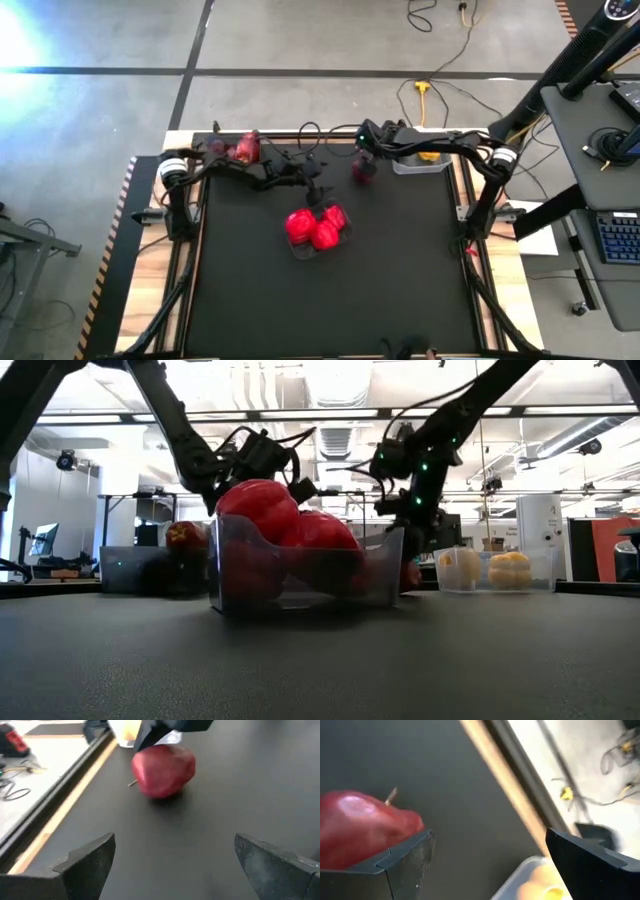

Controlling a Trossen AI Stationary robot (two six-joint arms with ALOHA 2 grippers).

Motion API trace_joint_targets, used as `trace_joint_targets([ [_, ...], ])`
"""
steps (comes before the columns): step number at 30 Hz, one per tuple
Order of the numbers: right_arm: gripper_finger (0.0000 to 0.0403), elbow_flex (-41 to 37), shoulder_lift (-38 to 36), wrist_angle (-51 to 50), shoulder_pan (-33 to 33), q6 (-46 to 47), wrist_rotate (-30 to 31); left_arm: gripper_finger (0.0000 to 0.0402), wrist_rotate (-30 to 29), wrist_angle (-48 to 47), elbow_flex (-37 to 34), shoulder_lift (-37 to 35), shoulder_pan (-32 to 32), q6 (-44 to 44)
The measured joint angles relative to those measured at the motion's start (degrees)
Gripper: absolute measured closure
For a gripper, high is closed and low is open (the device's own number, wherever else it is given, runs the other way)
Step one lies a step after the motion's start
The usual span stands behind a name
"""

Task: Sort produce into baskets
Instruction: Put the red apple into the top black bin

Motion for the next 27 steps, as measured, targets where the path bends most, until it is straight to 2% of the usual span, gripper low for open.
trace_joint_targets([
  [3,0.003,-1.4,0.2,0.7,0.2,0.4,-2.6,0.0013,2.0,-0.1,0.7,1.5,0.0,1.9],
  [7,0.003,-1.6,-0.2,2.0,1.7,0.2,-2.1,0.0013,2.2,0.1,1.9,3.8,0.0,3.0],
  [15,0.003,2.6,-3.3,-13.2,2.5,1.9,-2.7,0.0013,1.6,0.3,4.2,6.3,-1.2,4.7],
  [18,0.003,2.0,-3.3,-13.3,2.5,2.1,-8.3,0.0013,1.8,0.0,4.3,6.3,-1.3,4.7],
  [23,0.003,1.6,-1.3,-9.1,3.9,2.0,-23.5,0.0013,4.1,0.1,4.2,6.3,-1.3,5.0],
  [27,0.003,1.6,0.1,-1.4,5.5,0.2,-23.6,0.0013,4.9,-0.4,4.0,6.3,-1.4,5.8],
])
